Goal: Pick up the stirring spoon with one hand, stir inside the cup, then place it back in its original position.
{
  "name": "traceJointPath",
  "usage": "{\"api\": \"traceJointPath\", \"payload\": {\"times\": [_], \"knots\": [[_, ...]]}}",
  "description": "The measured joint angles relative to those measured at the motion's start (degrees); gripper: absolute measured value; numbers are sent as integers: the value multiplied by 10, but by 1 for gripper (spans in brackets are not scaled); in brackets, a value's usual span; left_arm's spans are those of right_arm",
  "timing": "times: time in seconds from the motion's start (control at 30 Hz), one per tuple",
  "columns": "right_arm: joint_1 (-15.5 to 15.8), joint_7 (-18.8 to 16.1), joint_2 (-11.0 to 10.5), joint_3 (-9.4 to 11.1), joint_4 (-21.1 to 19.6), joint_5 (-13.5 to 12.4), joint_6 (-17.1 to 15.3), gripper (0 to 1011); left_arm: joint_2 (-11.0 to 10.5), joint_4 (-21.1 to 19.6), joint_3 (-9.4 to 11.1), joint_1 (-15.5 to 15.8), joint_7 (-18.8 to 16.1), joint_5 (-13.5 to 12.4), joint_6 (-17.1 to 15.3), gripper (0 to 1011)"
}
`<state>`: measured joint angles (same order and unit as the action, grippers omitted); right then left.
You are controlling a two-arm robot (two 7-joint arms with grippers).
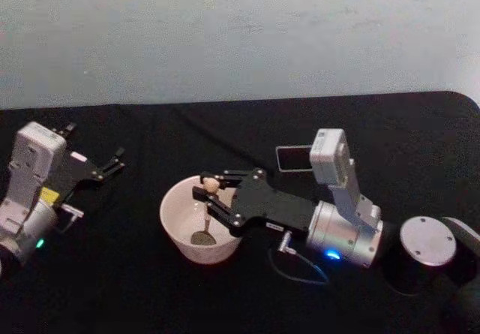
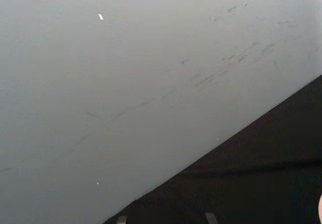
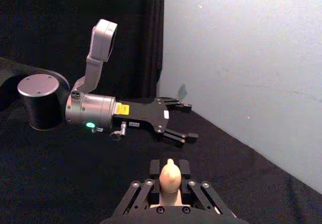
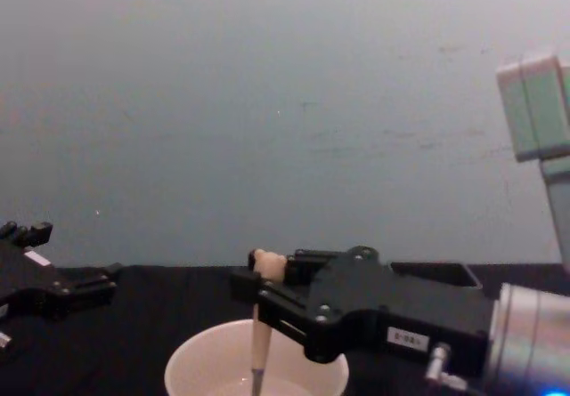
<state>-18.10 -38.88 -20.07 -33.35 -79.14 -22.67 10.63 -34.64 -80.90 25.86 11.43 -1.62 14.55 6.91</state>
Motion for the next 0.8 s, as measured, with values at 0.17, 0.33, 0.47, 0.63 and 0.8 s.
{"api": "traceJointPath", "payload": {"times": [0.17, 0.33, 0.47, 0.63, 0.8], "knots": [[-16, 3, 17, -8, 24, 3, 2, 212, 0, 0, 0, 0, 0, 0, 0, 1001], [-35, 14, 35, -9, 56, 12, 10, 212, 0, 0, 0, 0, 0, 0, 0, 1002], [-48, 23, 45, -5, 77, 17, 15, 212, 0, 0, 0, 0, 0, 0, 0, 1001], [-56, 32, 49, 4, 91, 20, 17, 212, 0, 0, 0, 0, 0, 0, 0, 1001], [-54, 34, 48, 10, 91, 21, 17, 212, 0, 0, 0, 0, 0, 0, 0, 1001]]}}
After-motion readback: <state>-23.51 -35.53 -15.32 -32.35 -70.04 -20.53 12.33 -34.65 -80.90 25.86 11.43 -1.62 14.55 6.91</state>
